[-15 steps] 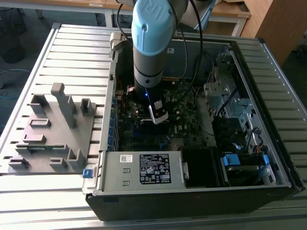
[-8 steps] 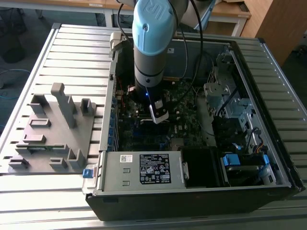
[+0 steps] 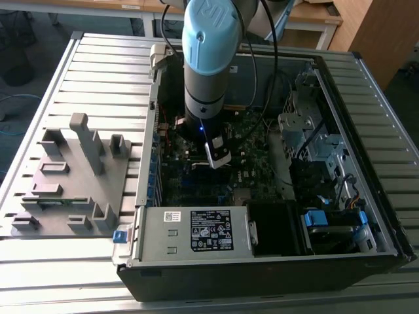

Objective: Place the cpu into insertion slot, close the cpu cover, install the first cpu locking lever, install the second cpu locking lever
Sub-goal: 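Install the second cpu locking lever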

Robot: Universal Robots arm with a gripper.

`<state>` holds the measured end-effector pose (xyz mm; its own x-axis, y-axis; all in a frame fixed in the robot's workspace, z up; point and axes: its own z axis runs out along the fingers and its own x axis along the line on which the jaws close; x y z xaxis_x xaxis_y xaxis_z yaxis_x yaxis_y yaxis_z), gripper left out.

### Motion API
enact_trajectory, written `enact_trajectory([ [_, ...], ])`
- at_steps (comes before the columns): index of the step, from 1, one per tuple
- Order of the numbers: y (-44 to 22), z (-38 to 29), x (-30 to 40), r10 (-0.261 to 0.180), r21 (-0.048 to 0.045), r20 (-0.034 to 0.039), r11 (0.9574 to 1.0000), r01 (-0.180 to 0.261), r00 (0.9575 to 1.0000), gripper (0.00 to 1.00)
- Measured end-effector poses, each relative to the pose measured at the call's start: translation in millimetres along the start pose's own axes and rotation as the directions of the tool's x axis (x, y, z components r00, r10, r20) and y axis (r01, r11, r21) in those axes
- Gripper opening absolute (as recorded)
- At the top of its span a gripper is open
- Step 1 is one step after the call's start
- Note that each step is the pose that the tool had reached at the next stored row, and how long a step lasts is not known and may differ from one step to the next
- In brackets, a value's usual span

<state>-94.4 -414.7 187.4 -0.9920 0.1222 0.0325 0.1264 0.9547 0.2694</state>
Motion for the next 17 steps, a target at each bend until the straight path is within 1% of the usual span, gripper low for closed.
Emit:
enact_trajectory([
  [7, 1.2, 0.3, -1.9, 0.0, 0.0101, 0.0013, 0.9999, 0.0, 1.0, 0.1],
  [12, 1.4, 0.4, -1.9, 0.0, 0.0247, 0.0034, 0.9997, 0.0, 1.0, 0.1],
  [17, 1.4, 0.3, -1.9, 0.0, 0.0257, 0.0035, 0.9997, 0.0, 1.0, 0.1],
])
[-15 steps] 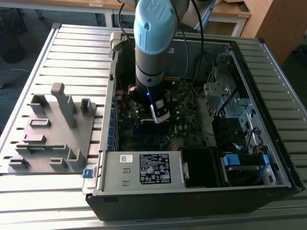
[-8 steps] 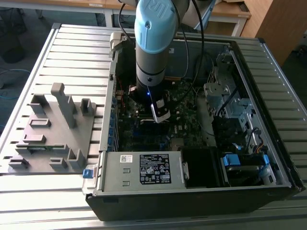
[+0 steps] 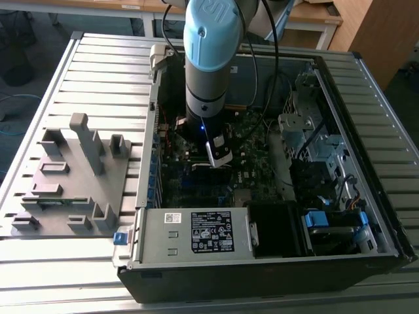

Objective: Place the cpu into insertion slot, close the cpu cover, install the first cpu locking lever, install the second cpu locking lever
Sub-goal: 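Install the second cpu locking lever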

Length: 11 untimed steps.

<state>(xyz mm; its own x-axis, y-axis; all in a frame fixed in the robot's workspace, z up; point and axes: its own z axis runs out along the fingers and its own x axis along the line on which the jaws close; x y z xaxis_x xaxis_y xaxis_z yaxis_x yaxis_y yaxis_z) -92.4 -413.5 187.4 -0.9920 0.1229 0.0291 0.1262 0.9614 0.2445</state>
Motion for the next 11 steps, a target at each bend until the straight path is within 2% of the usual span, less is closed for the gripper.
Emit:
enact_trajectory([
  [5, 1.1, -5.7, 0.2, 0.0, 0.0018, -0.0003, 1.0, 0.0, 1.0, 0.1],
  [8, 1.6, -5.8, 0.2, 0.0, -0.0001, 0.0, 1.0, 0.0, 1.0, 0.1],
  [11, 1.7, -5.8, 0.6, -0.001, -0.0006, 0.0043, 1.0, 0.001, 1.0, 0.1],
])
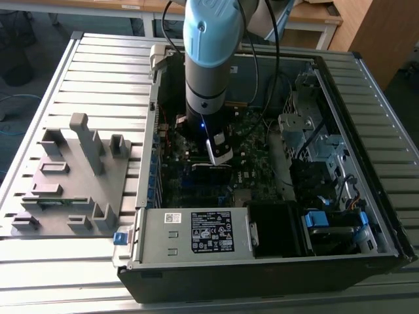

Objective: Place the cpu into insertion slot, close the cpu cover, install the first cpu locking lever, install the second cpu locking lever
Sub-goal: 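Install the second cpu locking lever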

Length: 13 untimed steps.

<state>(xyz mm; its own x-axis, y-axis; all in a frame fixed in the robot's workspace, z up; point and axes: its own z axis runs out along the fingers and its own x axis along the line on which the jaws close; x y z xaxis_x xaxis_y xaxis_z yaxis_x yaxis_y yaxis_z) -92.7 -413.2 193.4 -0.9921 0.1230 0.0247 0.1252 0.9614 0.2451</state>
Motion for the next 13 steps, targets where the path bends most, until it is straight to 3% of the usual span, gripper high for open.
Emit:
enact_trajectory([
  [4, 2.1, 1.0, 0.4, -0.001, 0.0027, 0.0027, 1.0, 0.001, 1.0, 0.1],
  [13, 3.4, 2.0, 1.1, -0.003, 0.025, 0.0133, 0.9997, 0.003, 0.9999, 0.1],
])
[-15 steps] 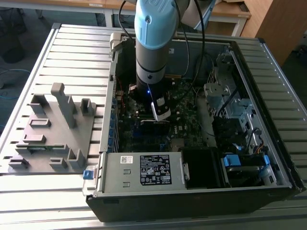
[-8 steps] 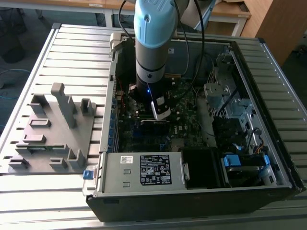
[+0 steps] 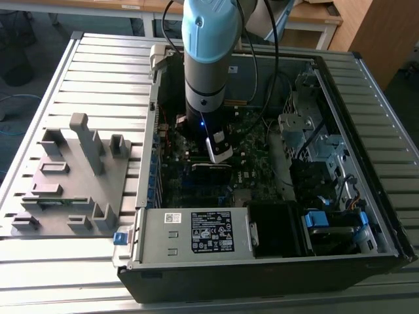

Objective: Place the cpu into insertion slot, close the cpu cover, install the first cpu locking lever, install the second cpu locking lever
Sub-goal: 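Install the second cpu locking lever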

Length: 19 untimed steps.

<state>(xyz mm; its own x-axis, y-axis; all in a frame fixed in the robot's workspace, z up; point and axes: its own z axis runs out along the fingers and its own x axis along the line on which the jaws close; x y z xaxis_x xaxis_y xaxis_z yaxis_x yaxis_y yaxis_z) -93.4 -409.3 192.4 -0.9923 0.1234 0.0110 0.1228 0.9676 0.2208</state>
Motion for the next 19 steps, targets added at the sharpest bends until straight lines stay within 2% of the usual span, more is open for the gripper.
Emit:
enact_trajectory([
  [3, -0.1, 0.3, 0.3, -0.001, 0.0063, 0.0031, 1.0, 0.001, 1.0, 0.1],
  [19, 0.1, 4.3, 6.3, -0.001, 0.0093, 0.0061, 1.0, 0.001, 1.0, 0.1],
])
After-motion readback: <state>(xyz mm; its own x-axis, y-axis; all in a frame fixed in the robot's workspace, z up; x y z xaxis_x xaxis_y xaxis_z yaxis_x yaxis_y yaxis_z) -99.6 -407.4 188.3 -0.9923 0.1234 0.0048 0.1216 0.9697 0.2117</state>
